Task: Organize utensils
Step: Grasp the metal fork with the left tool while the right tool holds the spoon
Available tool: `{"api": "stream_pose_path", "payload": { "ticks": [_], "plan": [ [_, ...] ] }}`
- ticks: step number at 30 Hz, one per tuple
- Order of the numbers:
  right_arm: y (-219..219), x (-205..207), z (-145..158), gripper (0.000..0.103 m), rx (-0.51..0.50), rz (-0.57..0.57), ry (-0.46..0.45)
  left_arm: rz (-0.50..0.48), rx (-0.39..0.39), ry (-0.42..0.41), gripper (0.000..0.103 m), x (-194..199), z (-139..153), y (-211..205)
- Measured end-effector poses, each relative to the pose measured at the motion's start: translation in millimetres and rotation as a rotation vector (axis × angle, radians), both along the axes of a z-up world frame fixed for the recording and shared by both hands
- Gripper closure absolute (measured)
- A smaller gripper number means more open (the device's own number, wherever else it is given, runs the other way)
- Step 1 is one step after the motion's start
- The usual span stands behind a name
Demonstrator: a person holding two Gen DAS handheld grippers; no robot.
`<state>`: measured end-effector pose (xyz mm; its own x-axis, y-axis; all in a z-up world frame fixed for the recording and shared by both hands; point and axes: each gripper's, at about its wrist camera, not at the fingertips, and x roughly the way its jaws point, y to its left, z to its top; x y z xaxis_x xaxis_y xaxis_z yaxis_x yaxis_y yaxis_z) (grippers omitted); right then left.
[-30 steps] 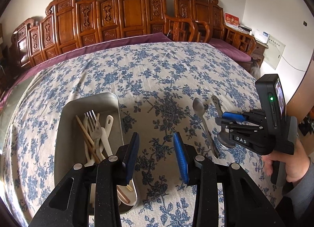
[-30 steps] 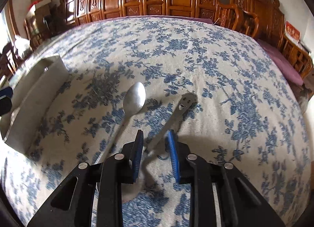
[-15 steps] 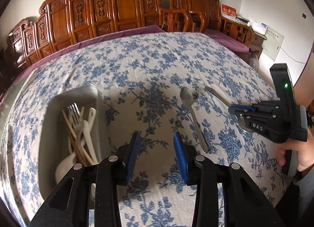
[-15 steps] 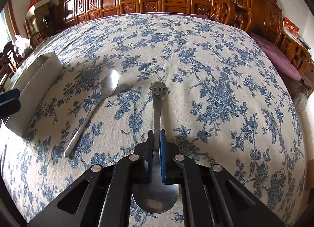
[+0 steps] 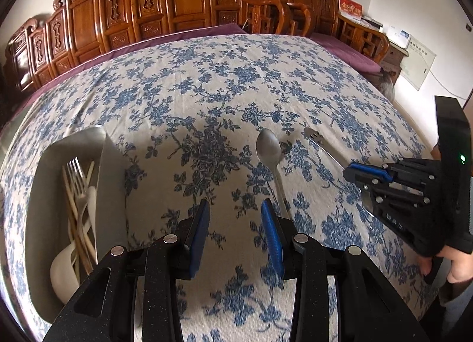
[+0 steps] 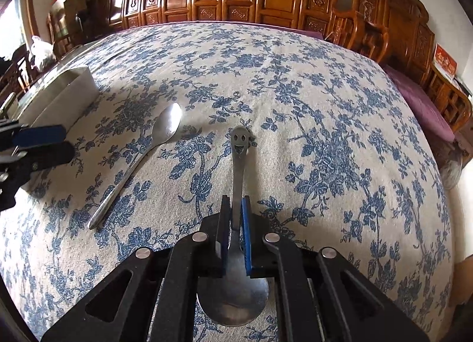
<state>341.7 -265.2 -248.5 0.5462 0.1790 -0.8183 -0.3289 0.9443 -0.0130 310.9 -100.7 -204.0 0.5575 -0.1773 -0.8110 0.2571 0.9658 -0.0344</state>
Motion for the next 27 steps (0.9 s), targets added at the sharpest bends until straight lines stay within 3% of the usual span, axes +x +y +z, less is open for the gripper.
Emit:
{"api": "stream_pose_path", "payload": {
  "ticks": [18,27],
  "plan": [
    [-20,0,0,0.096,0.090,-0.007,0.019,0.014,-0.048,0.067,0.063,75,-29,-37],
    [-23,1,1,0.096,0.126,-0.010,0.028,-0.022,-0.027,0.067,0.066,84,-34,-50]
  ]
}}
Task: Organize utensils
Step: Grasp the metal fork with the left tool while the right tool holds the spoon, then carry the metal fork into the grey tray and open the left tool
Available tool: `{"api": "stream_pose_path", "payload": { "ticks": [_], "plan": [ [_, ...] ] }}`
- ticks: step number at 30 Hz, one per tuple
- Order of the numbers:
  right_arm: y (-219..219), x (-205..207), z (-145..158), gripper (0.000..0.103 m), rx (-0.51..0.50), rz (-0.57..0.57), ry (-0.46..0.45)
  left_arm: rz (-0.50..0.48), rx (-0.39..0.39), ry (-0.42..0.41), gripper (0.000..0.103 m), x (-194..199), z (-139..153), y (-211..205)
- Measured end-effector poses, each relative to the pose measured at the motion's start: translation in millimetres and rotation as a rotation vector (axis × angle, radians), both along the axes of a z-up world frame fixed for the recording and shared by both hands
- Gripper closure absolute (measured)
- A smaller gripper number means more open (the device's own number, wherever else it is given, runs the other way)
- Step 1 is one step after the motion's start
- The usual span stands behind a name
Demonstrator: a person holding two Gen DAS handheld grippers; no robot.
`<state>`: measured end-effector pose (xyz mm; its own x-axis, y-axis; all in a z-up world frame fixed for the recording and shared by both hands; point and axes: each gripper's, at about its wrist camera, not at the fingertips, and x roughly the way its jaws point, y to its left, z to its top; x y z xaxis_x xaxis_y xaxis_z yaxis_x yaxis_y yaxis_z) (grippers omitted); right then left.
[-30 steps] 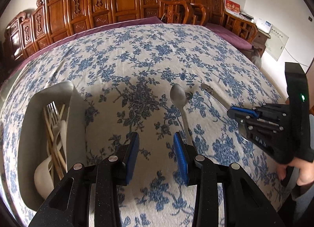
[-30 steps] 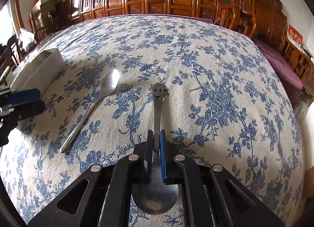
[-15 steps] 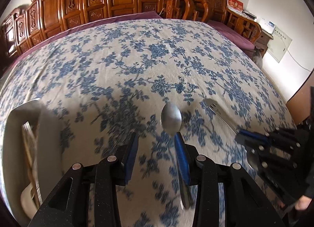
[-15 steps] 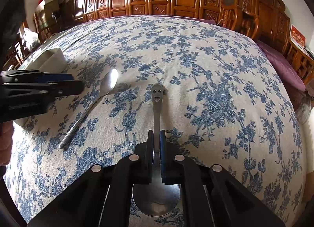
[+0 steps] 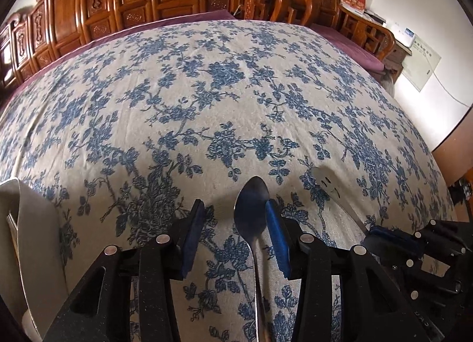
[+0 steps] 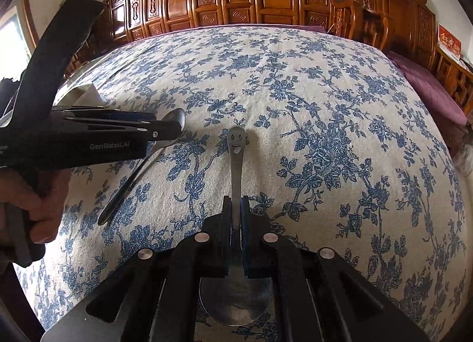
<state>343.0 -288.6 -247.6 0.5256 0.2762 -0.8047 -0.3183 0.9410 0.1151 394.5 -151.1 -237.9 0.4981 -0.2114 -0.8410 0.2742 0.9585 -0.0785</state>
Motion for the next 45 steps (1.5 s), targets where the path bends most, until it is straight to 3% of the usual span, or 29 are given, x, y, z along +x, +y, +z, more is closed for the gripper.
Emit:
{"api": "stream_pose_path", "payload": {
  "ticks": [9,15,25,45],
  "plan": [
    [0,0,0,0.096,0.005,-0.002,0.001,-0.079,0.052,-0.022,0.101,-12,0,-20],
    [3,-4,0,0.096,-0.006,-0.011,-0.008,-0.073,0.048,-0.021,0.101,-24,9,-15],
    [21,-21,18,0.096,-0.018,-0.005,-0.049,-0.049,0.049,-0.086,0.101,-55,56,21],
    [89,-58,83,0.096,-0.056,0.045,-0.130,0.092,0.051,-0.160,0.101,-103,110,150]
  ]
}}
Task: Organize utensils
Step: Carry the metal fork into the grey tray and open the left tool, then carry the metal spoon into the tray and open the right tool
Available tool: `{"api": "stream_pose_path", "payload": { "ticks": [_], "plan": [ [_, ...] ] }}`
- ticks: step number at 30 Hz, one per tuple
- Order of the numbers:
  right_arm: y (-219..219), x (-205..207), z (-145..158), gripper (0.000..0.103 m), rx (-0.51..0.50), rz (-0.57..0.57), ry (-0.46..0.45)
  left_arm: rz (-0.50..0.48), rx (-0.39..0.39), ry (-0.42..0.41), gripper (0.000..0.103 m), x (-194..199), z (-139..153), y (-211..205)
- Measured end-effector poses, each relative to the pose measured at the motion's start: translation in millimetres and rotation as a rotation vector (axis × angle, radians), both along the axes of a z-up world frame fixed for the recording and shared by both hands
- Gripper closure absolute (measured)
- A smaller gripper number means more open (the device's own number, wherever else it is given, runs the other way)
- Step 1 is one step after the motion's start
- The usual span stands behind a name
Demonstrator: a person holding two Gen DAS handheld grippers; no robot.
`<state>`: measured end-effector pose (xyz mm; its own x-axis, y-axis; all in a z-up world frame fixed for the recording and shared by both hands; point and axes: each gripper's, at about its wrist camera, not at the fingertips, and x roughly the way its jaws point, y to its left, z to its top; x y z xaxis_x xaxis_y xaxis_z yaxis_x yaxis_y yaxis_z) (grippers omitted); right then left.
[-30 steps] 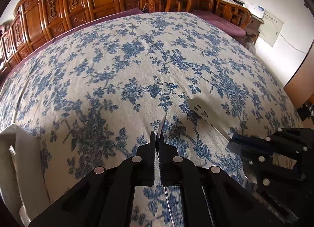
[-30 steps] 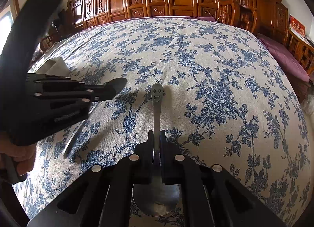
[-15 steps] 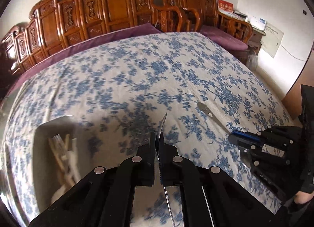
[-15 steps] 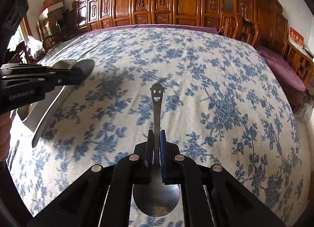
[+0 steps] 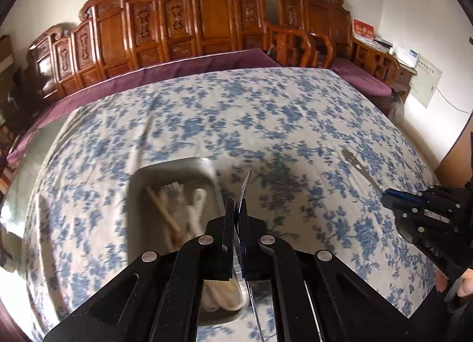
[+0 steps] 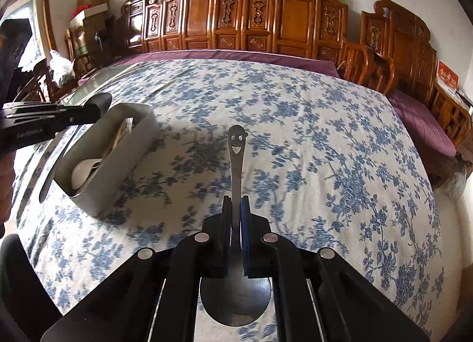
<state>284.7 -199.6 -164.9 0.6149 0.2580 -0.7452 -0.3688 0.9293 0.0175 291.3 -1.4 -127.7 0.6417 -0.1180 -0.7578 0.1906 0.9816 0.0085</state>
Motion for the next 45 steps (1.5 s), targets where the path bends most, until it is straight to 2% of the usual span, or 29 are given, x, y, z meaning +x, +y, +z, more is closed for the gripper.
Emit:
{"api": "stream_pose_path", "payload": {
  "ticks": [9,23,31,38,45],
  "plan": [
    [37,-8,16,0.096,-0.020,0.055,-0.021,0.056,0.014,0.012,0.101,2,-5,40],
    [70,-9,23,0.096,-0.032,0.117,-0.035,0.117,-0.013,0.038,0.101,25,-37,67],
    [84,-5,19,0.096,-0.034,0.144,-0.038,0.127,-0.002,0.053,0.101,32,-57,71],
    [99,-1,13,0.096,-0.030,0.164,-0.033,0.104,0.035,0.048,0.101,34,-62,66],
    [110,2,8,0.096,-0.028,0.170,-0.018,0.104,0.001,0.070,0.101,34,-66,72]
  ]
}}
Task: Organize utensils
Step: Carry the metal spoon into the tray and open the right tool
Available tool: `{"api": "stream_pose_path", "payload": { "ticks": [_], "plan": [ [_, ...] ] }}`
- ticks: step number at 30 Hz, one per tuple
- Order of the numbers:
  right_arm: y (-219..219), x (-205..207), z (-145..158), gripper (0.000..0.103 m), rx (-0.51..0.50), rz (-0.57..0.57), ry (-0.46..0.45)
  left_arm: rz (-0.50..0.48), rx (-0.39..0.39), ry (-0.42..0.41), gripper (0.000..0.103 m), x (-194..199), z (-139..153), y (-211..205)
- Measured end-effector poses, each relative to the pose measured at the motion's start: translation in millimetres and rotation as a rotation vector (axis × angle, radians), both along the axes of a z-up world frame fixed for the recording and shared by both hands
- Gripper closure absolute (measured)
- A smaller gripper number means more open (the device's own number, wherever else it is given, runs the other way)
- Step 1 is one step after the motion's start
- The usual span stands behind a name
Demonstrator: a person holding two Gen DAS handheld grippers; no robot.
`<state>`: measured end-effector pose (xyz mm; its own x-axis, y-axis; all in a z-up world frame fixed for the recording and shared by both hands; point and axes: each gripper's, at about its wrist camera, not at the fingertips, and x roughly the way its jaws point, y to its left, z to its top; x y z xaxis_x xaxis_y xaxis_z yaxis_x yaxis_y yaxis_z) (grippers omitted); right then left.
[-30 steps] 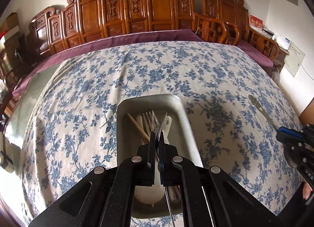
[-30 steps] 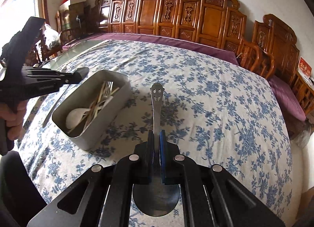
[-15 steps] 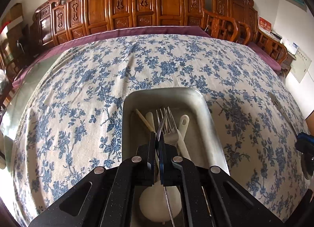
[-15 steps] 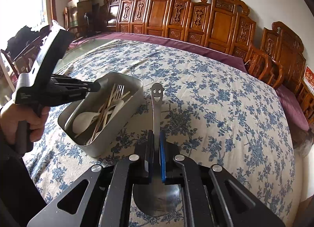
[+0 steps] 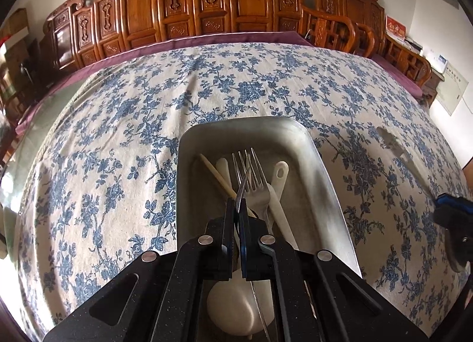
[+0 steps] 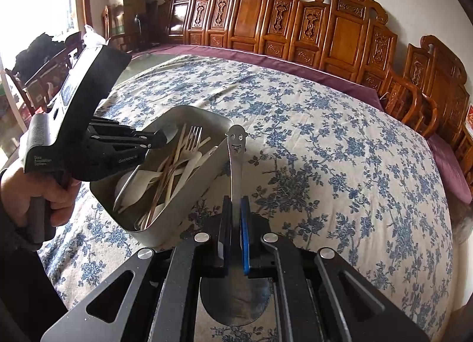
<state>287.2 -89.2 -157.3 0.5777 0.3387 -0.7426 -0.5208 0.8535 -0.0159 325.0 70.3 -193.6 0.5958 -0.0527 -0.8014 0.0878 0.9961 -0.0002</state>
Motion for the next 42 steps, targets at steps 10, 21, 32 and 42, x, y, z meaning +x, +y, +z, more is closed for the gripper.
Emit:
{"api": "stream_pose_path", "payload": {
  "ticks": [10,21,32,42],
  "plan": [
    [17,0,4,0.096,-0.004,0.021,-0.004,0.001,-0.034,-0.005,0.101,-9,7,6],
    [34,2,9,0.096,0.015,0.040,-0.001,0.051,-0.055,-0.042,0.099,-19,24,30],
    [66,12,2,0.096,0.072,0.072,0.039,0.103,-0.043,-0.070,0.088,-21,34,56],
    [95,28,-12,0.096,0.117,0.077,0.095,0.131,-0.041,-0.087,0.073,-19,40,70]
  ]
}}
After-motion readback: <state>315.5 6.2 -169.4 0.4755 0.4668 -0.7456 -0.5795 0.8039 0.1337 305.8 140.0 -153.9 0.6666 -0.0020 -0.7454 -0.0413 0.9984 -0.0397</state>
